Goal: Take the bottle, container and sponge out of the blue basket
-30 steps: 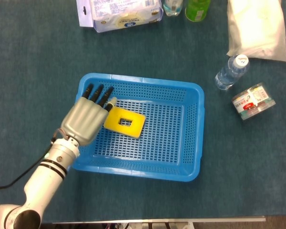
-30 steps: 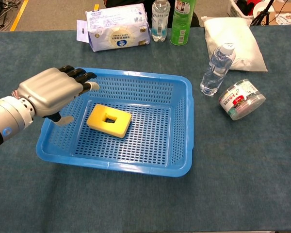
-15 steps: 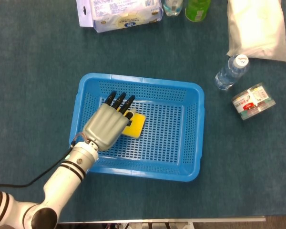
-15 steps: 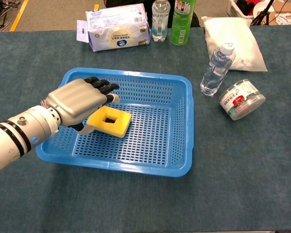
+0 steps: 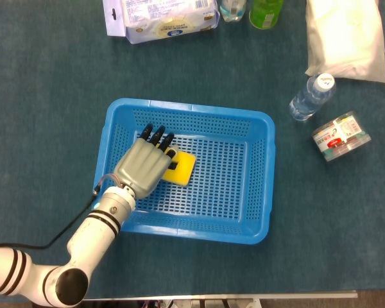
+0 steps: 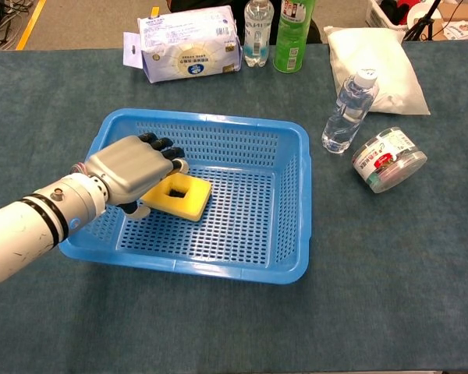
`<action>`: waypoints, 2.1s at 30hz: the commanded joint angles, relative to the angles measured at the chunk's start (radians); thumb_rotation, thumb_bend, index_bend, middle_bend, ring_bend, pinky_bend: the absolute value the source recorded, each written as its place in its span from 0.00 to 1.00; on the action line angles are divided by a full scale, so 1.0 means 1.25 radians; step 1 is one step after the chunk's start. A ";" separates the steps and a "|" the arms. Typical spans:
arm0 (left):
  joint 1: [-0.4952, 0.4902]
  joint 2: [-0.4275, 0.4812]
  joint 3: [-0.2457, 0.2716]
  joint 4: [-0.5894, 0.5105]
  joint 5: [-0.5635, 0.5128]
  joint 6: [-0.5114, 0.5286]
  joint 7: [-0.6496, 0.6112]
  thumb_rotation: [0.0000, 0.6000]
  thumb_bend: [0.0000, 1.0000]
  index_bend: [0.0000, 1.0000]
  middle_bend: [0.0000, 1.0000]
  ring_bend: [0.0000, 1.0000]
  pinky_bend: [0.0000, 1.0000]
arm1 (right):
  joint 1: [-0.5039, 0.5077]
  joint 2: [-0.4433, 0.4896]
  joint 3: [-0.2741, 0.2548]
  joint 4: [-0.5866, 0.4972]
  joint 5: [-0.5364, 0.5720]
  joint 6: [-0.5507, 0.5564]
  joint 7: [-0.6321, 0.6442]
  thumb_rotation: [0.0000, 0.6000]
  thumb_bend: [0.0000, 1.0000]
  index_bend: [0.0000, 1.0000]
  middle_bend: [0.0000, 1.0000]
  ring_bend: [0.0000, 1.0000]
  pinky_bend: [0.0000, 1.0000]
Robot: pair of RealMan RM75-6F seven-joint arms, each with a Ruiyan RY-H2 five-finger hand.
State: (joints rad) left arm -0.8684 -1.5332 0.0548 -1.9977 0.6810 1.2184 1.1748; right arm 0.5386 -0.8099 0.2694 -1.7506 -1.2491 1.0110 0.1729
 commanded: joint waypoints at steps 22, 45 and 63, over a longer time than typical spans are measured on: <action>-0.038 -0.058 -0.010 0.078 -0.050 -0.026 -0.036 1.00 0.27 0.10 0.05 0.00 0.09 | 0.006 -0.005 0.001 0.021 0.015 -0.018 -0.001 1.00 0.17 0.16 0.27 0.18 0.38; -0.022 -0.065 0.008 0.121 -0.008 -0.047 -0.117 1.00 0.27 0.28 0.26 0.21 0.24 | 0.007 -0.004 0.005 0.008 0.029 -0.016 -0.017 1.00 0.17 0.16 0.27 0.18 0.38; 0.021 0.011 0.021 0.013 0.112 0.016 -0.173 1.00 0.27 0.41 0.37 0.33 0.41 | 0.002 0.000 0.004 0.000 0.021 -0.013 -0.008 1.00 0.17 0.16 0.27 0.18 0.38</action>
State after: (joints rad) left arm -0.8542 -1.5426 0.0793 -1.9522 0.7974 1.2171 0.9683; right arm 0.5414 -0.8102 0.2744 -1.7506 -1.2225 0.9951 0.1625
